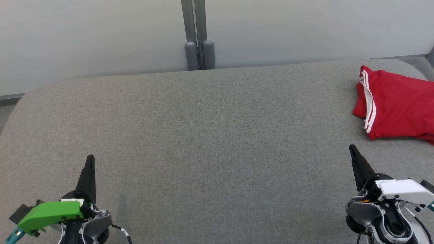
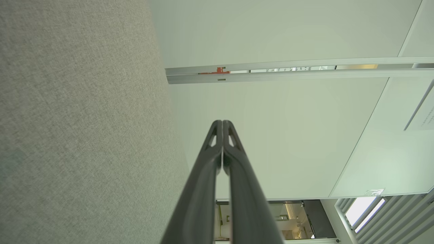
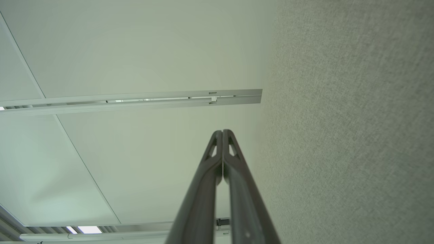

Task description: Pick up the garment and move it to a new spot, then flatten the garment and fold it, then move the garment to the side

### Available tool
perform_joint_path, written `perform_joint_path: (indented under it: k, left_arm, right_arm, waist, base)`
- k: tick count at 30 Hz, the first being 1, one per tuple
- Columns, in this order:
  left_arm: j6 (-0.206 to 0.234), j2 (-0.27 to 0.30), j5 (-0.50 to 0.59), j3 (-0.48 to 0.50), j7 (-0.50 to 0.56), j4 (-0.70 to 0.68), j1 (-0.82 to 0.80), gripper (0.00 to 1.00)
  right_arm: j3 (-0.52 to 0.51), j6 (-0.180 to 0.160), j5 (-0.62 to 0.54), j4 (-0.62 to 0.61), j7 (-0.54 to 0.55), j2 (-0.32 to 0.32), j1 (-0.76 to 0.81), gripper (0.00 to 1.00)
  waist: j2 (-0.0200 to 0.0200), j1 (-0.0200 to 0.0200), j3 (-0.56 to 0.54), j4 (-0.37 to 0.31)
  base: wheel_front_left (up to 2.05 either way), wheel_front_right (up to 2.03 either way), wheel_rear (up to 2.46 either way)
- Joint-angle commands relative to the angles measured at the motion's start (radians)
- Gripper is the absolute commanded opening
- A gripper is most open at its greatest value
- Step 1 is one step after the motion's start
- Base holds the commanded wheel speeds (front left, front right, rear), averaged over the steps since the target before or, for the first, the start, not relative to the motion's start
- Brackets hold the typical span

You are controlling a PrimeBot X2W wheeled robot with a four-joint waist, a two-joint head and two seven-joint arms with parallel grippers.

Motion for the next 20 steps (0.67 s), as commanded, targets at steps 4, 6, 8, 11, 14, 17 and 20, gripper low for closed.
perform_joint_path:
  k: [4,6,8,11,14,17,20]
  left_arm:
    - [-0.006,0.006,-0.001,0.002,0.003,-0.001,-0.013,0.0]
    - [-0.006,0.006,-0.001,0.002,0.003,-0.001,-0.013,0.0]
    - [-0.006,0.006,-0.001,0.002,0.003,-0.001,-0.013,0.0]
    - [-0.006,0.006,-0.001,0.002,0.003,-0.001,-0.013,0.0]
    - [-0.006,0.006,-0.001,0.002,0.003,-0.001,-0.013,0.0]
    - [-0.006,0.006,-0.001,0.002,0.003,-0.001,-0.013,0.0]
    - [-0.006,0.006,-0.001,0.002,0.003,-0.001,-0.013,0.0]
  right_arm:
    - [0.001,0.0,0.007,0.001,0.003,-0.004,-0.005,0.0]
    - [0.001,0.0,0.007,0.001,0.003,-0.004,-0.005,0.0]
    - [0.001,0.0,0.007,0.001,0.003,-0.004,-0.005,0.0]
    - [0.001,0.0,0.007,0.001,0.003,-0.004,-0.005,0.0]
    - [0.001,0.0,0.007,0.001,0.003,-0.004,-0.005,0.0]
    - [0.001,0.0,0.007,0.001,0.003,-0.004,-0.005,0.0]
    - [0.001,0.0,0.007,0.001,0.003,-0.004,-0.005,0.0]
  waist:
    - [0.0,0.0,0.0,0.0]
    - [0.0,0.0,0.0,0.0]
    - [0.0,0.0,0.0,0.0]
    - [0.0,0.0,0.0,0.0]
    - [0.0,0.0,0.0,0.0]
    - [0.0,0.0,0.0,0.0]
    - [0.0,0.0,0.0,0.0]
  base:
    - [0.0,0.0,0.0]
    - [0.0,0.0,0.0]
    - [0.0,0.0,0.0]
    - [0.0,0.0,0.0]
    - [0.0,0.0,0.0]
    - [0.0,0.0,0.0]
    - [0.0,0.0,0.0]
